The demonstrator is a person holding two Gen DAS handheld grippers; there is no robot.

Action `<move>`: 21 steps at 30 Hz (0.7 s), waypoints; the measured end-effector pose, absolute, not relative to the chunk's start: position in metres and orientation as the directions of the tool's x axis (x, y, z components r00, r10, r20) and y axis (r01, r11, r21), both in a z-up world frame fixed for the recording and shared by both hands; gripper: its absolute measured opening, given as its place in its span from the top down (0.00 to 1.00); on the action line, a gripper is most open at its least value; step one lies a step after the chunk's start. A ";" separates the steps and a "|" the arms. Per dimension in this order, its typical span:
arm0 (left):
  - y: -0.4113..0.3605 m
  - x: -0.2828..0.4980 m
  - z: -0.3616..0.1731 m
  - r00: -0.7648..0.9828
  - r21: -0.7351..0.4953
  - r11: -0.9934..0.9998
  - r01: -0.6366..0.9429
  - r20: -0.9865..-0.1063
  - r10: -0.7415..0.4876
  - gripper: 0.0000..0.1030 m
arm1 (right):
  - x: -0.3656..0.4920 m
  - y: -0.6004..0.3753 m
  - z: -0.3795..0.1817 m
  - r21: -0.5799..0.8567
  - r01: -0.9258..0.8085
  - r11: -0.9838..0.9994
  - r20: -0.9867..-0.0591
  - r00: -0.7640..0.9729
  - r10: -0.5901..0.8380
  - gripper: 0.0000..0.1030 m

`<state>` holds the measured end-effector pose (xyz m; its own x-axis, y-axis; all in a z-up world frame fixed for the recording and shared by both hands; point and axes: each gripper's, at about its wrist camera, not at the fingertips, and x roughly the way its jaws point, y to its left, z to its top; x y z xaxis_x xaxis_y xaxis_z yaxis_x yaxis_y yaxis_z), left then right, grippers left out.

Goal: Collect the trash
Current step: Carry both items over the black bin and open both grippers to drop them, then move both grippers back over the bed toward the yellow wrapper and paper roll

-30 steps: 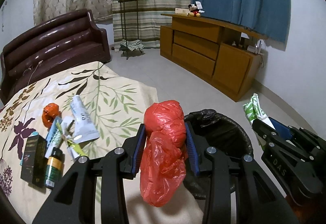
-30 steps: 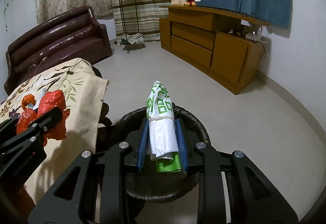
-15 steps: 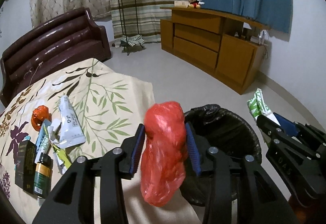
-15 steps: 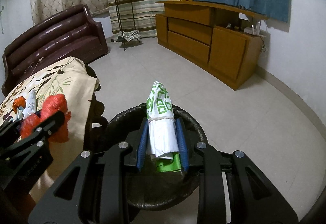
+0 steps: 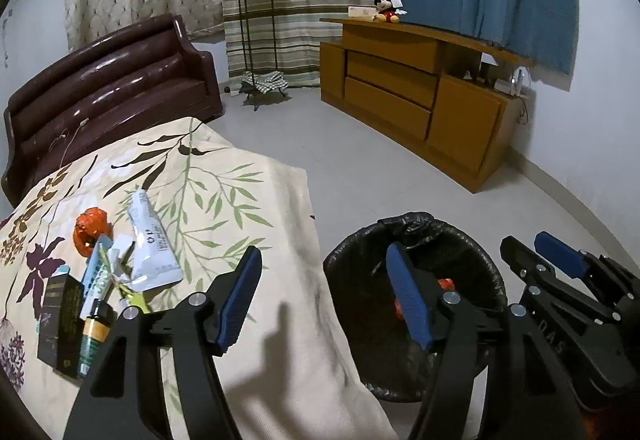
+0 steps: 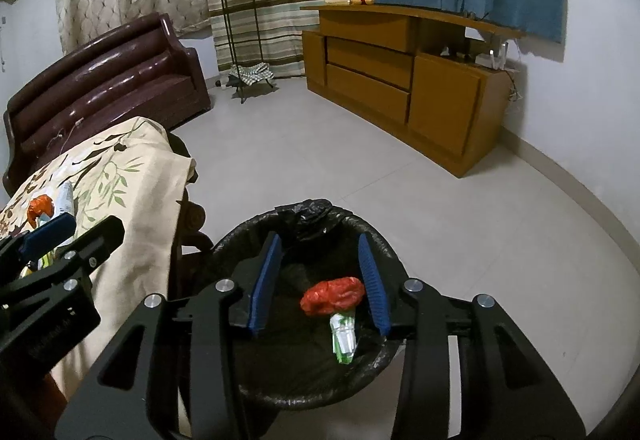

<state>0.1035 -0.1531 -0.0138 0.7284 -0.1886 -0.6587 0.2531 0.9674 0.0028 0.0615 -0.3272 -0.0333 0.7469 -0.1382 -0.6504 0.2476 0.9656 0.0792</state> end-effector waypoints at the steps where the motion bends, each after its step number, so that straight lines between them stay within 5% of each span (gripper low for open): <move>1: -0.151 0.103 -0.013 0.728 -0.001 0.968 0.251 -0.659 -0.190 0.37 | 0.060 -0.326 -0.032 0.080 0.247 0.966 -0.648 0.749 -0.138 0.58; 21: -0.046 0.059 0.011 0.760 0.016 0.993 0.116 -0.645 -0.079 0.37 | 0.037 -0.248 -0.013 0.080 0.110 0.991 -0.653 0.757 -0.031 0.56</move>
<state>0.0590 -0.0458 0.0105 0.7598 -0.0786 -0.6453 0.1160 0.9931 0.0157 0.0370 -0.2476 -0.0133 0.7567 -0.0311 -0.6531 0.1097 0.9908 0.0798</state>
